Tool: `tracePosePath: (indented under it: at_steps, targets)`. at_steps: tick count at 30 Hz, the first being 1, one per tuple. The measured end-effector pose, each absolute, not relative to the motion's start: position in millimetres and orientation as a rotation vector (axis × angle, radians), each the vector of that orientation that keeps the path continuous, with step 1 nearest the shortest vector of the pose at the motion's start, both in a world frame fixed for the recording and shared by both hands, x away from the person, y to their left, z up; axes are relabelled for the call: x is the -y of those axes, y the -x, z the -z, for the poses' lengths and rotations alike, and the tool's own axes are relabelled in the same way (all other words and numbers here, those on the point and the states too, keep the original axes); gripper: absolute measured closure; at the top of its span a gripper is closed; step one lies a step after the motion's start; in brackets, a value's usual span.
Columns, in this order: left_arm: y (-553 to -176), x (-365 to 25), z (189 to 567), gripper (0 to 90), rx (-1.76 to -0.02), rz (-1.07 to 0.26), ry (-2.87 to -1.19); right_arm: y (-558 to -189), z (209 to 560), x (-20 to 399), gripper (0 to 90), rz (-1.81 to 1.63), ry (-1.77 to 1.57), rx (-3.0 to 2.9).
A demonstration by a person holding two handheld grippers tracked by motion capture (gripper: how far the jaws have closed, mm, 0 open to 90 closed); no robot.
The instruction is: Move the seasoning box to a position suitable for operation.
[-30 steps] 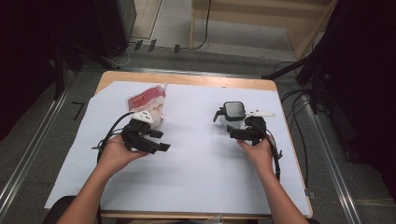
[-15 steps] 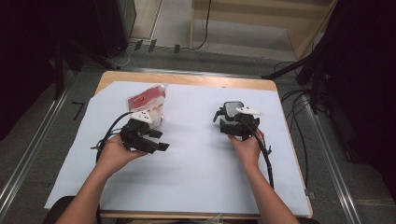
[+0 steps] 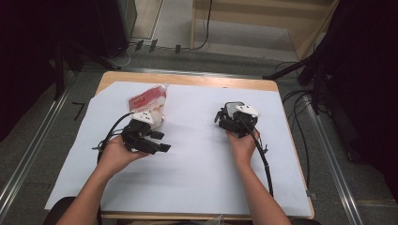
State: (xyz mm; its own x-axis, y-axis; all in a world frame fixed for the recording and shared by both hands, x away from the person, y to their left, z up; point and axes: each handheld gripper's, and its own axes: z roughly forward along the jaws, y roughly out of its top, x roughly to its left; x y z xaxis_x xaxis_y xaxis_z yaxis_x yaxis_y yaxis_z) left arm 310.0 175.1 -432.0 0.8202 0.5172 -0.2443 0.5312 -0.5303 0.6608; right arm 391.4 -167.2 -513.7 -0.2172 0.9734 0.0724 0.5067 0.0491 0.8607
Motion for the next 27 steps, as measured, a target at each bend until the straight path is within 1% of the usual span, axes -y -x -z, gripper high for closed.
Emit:
tracePosePath:
  at_steps: [1, 2, 4, 16, 21, 22, 26, 27]
  targets:
    - [-309, -174, 431, 39.8, -0.76, 0.015, -2.241, -391, 514, 167, 12.2, -1.074, -1.483, -1.769]
    - [-309, -174, 431, 39.8, -0.762, 0.024, -2.237, -391, 514, 167, 14.0, -1.072, -1.485, -1.765]
    - [-309, -174, 432, 39.8, -0.762, 0.024, -2.237, -392, 515, 169, 14.8, -1.078, -1.463, -1.768]
    - [-310, -174, 432, 40.2, -0.764, 0.027, -2.232, -389, 510, 172, 15.4, -1.079, -1.456, -1.827]
    - [-311, -174, 432, 40.3, -0.764, 0.022, -2.241, -383, 501, 173, 15.4, -1.099, -1.422, -1.854]
    - [-311, -173, 432, 40.4, -0.761, 0.023, -2.242, -378, 494, 173, 15.4, -1.122, -1.404, -1.877]
    - [-311, -173, 432, 40.4, -0.759, 0.015, -2.236, -369, 485, 174, 15.4, -1.132, -1.354, -1.932]
    - [-312, -173, 431, 40.4, -0.765, 0.021, -2.24, -361, 477, 173, 15.4, -1.143, -1.302, -1.974]
